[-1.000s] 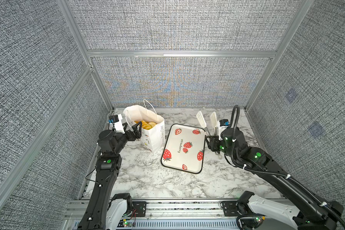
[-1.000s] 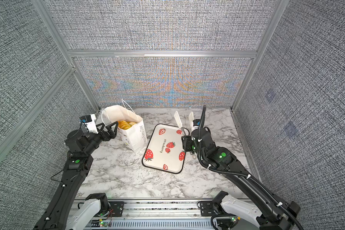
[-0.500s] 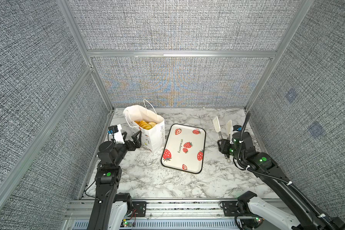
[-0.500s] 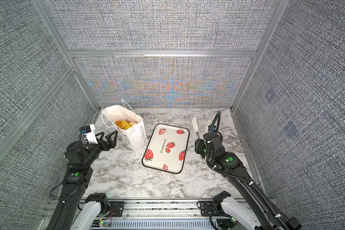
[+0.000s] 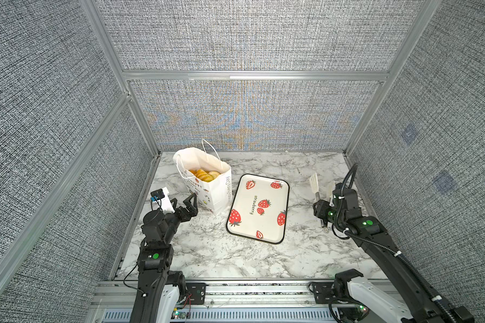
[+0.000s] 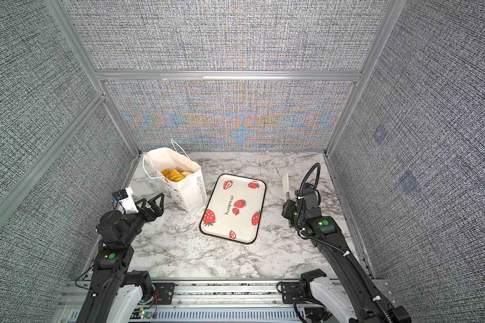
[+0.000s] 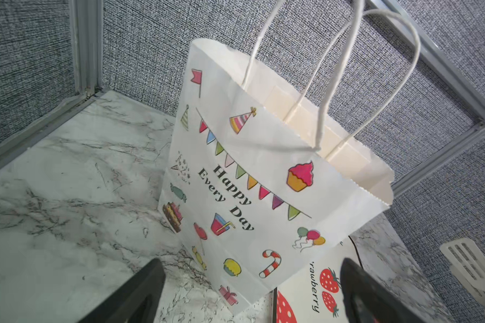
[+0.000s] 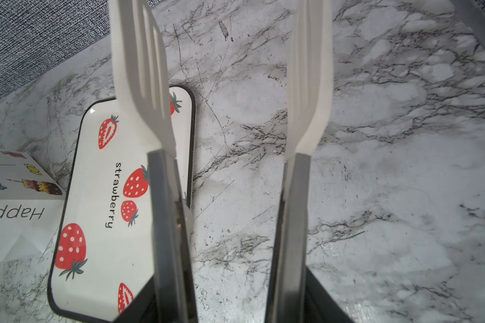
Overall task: Pack bread into a paper bag
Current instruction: Place the pair of food tongs at the middle-right of the table.
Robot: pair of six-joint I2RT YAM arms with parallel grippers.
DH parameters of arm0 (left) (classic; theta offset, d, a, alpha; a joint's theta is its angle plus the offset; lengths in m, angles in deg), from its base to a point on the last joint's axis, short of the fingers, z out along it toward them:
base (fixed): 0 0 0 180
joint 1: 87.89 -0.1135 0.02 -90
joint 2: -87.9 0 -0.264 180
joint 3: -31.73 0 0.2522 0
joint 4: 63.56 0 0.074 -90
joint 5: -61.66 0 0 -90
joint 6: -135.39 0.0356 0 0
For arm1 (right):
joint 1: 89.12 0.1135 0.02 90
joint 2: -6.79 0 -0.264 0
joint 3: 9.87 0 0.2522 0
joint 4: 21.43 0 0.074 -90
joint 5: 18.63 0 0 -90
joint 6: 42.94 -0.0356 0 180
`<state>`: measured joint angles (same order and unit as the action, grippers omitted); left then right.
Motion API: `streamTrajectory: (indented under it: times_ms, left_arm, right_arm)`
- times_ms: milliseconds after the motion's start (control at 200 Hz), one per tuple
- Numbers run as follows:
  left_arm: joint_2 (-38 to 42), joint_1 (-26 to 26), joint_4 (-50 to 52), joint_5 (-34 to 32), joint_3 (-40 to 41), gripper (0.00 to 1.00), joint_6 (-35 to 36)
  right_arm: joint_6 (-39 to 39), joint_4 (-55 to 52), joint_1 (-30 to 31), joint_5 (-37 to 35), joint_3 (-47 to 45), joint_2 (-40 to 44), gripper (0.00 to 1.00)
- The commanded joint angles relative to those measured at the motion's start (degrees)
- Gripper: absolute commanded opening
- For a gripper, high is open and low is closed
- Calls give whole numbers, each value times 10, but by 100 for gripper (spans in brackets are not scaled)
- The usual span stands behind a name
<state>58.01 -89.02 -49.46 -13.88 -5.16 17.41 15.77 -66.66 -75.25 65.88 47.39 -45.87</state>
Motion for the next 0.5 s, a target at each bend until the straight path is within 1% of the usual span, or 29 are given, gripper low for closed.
streamTrajectory:
  times_ms: [0,210,365,495]
  left_arm:
    - [11,0,-15,-39,18,99,-10]
    - [2,0,-39,-63,46,99,-12]
    - [-17,0,-36,-104,49,99,-10]
    - [-20,0,-57,-129,68,99,-15]
  right_arm:
    - [-7,23,-11,14,-6,-9,56]
    - [-10,28,-28,12,-15,-35,56]
    - [-12,39,-35,17,-24,-47,56]
    - [-10,42,-44,20,-24,-65,56]
